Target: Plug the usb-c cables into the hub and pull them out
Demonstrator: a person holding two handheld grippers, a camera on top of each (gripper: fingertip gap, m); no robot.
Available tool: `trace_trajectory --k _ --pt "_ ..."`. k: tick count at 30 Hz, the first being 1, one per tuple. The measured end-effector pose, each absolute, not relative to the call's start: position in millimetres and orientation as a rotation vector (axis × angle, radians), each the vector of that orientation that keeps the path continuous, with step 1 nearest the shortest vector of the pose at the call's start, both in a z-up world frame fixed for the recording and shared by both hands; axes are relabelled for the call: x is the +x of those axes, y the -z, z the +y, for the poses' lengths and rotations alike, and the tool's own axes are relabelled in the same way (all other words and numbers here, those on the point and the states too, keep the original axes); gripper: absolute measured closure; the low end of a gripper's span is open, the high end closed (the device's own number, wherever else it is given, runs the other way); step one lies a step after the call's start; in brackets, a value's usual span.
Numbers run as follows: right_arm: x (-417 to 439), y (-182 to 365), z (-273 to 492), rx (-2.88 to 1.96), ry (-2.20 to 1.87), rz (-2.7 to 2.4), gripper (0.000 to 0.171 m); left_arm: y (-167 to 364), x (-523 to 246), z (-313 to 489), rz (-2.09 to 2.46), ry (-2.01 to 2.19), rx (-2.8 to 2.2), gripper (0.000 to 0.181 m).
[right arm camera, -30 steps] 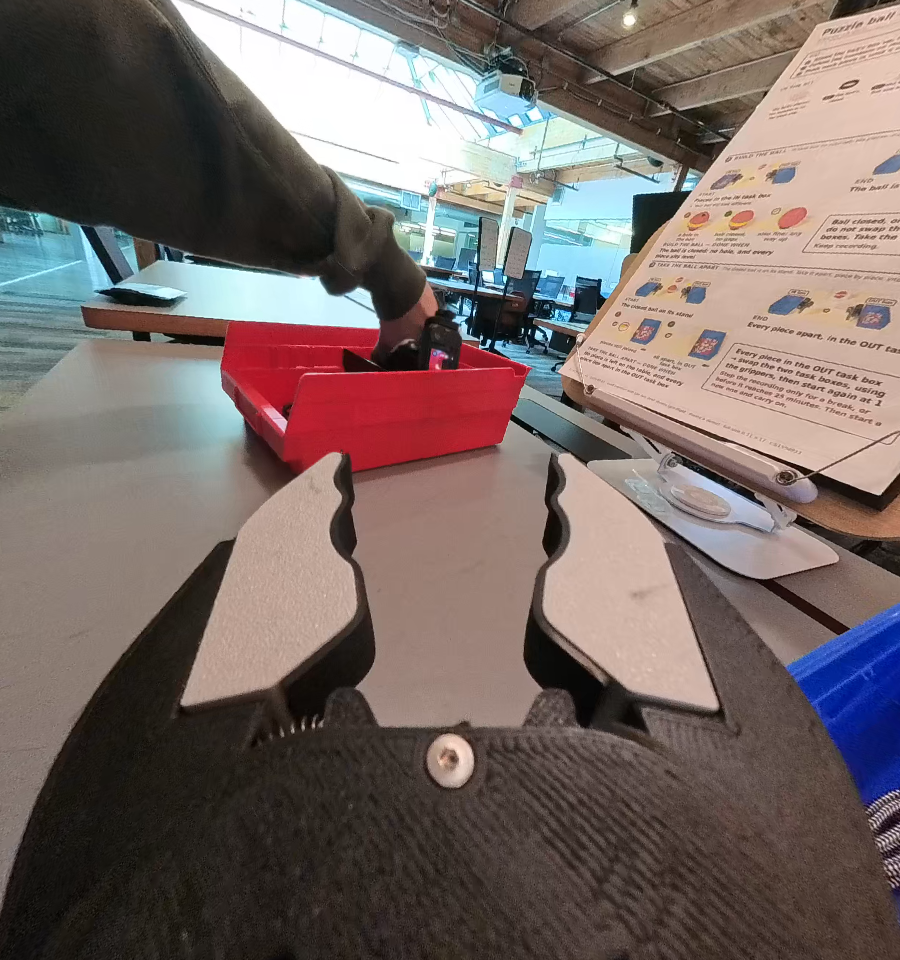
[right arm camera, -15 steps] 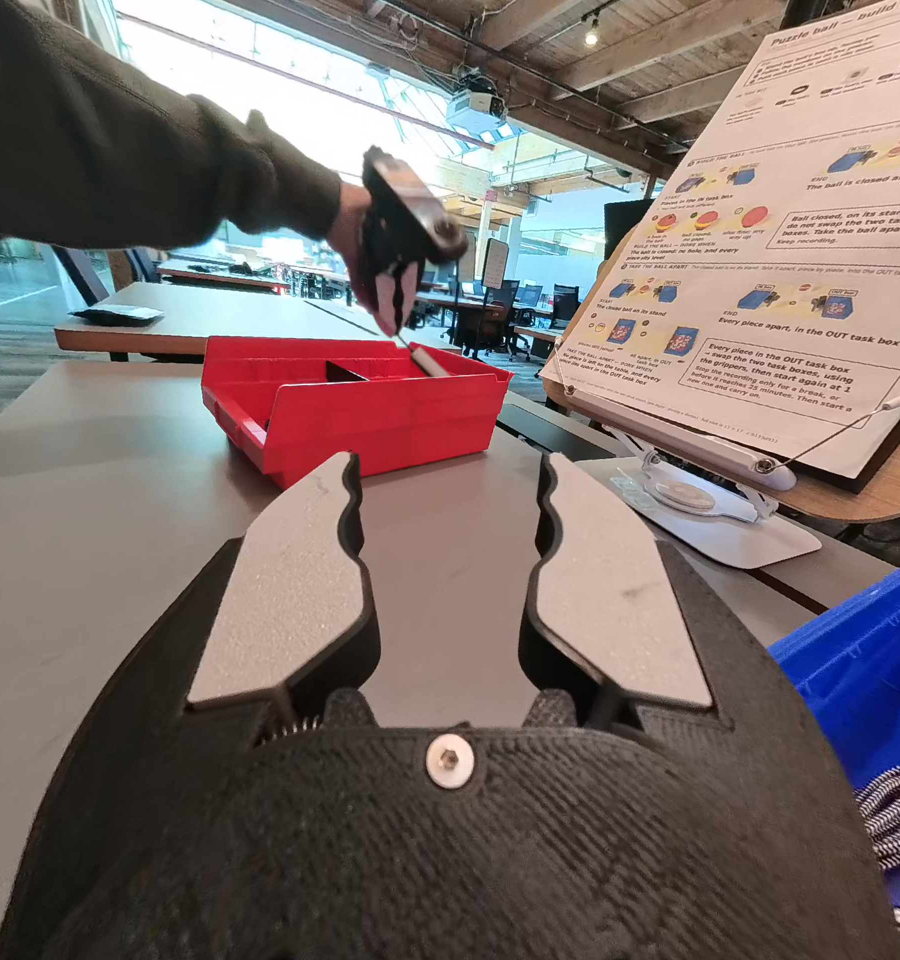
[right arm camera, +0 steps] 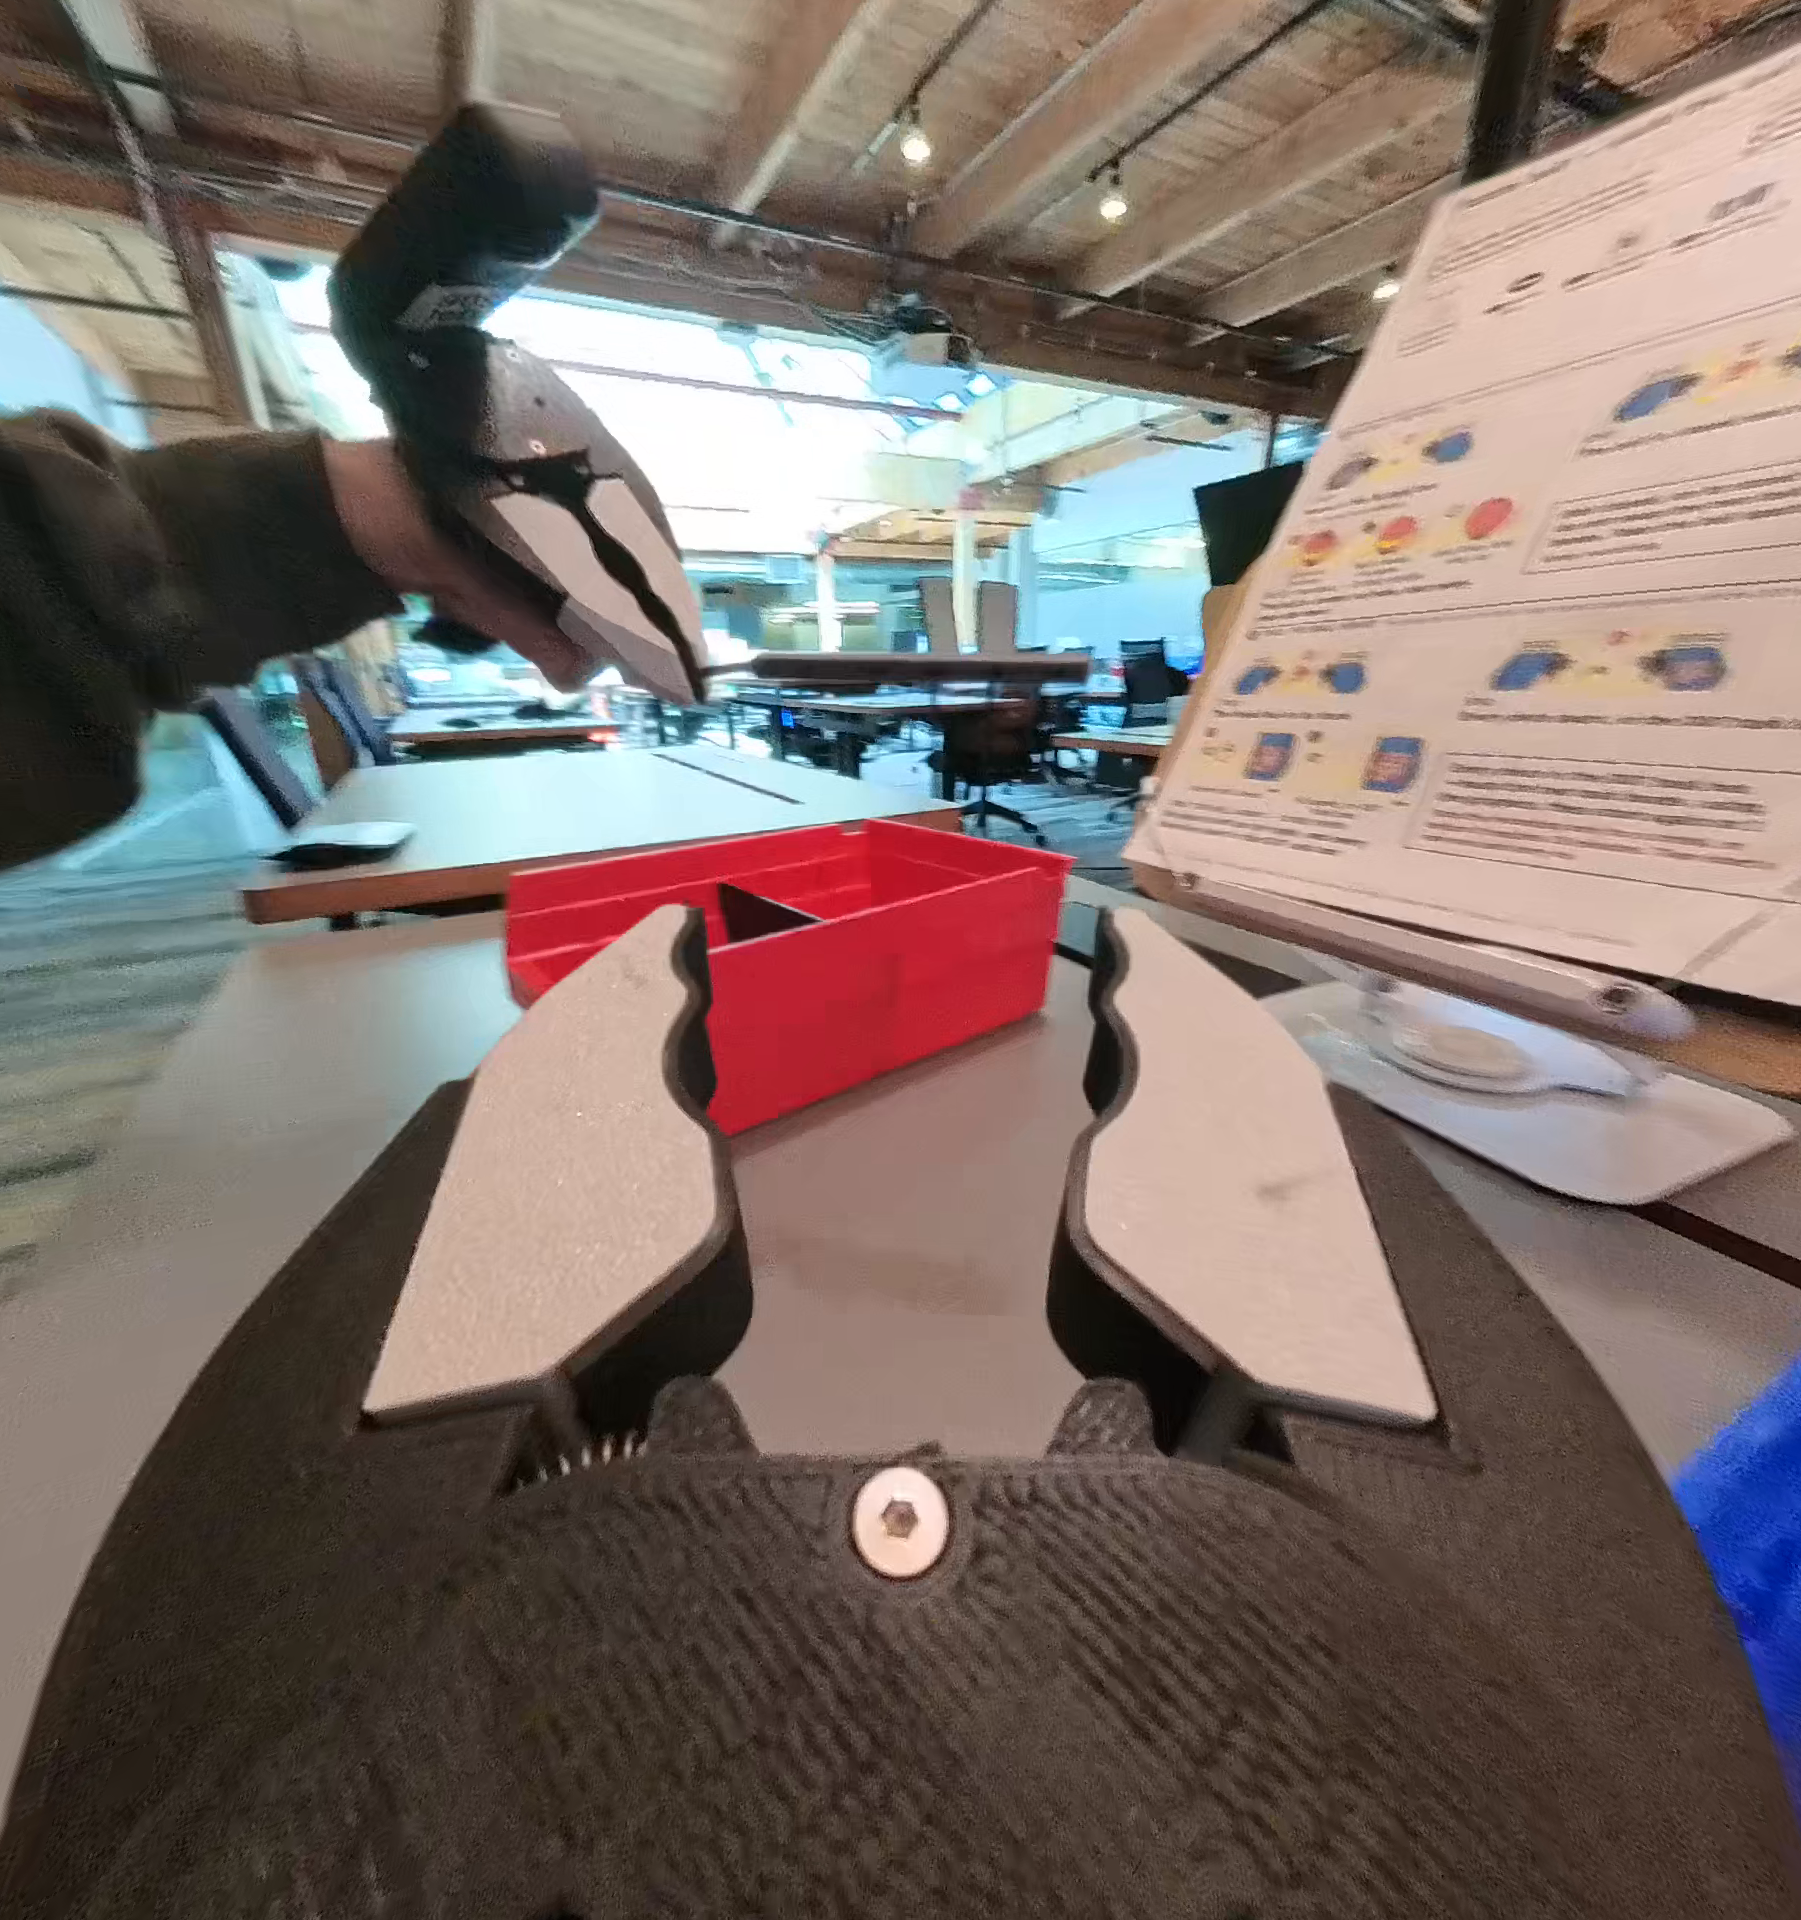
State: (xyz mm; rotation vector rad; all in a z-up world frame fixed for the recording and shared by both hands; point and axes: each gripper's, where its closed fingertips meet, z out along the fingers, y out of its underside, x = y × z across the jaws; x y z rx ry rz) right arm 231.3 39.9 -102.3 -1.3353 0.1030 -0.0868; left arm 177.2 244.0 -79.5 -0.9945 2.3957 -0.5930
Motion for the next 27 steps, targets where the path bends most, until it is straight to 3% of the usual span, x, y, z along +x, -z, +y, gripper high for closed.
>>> trace_trajectory --k 1,3,7,19,23,27 --pt "226.5 100.1 41.0 -1.334 0.053 0.096 0.096 78.2 170.8 225.2 2.409 0.665 -0.938 0.178" --pt "218.6 91.5 38.5 -1.288 -0.059 0.091 0.086 78.1 155.9 194.2 2.463 0.752 -0.828 0.178" --pt "210.4 74.4 26.6 -1.185 -0.380 0.117 0.086 81.1 132.5 156.3 2.557 0.788 -0.610 0.178" --pt "173.2 91.3 30.0 -1.293 -0.422 -0.120 0.098 79.2 106.1 121.3 2.673 0.802 -0.337 0.179" --pt "161.6 98.8 33.5 -1.324 -0.552 -0.134 0.110 77.4 103.4 115.4 2.671 0.832 -0.252 0.179" --pt "151.4 102.3 35.7 -1.335 -0.596 -0.179 0.141 81.4 105.3 117.5 2.683 0.803 -0.235 0.179"
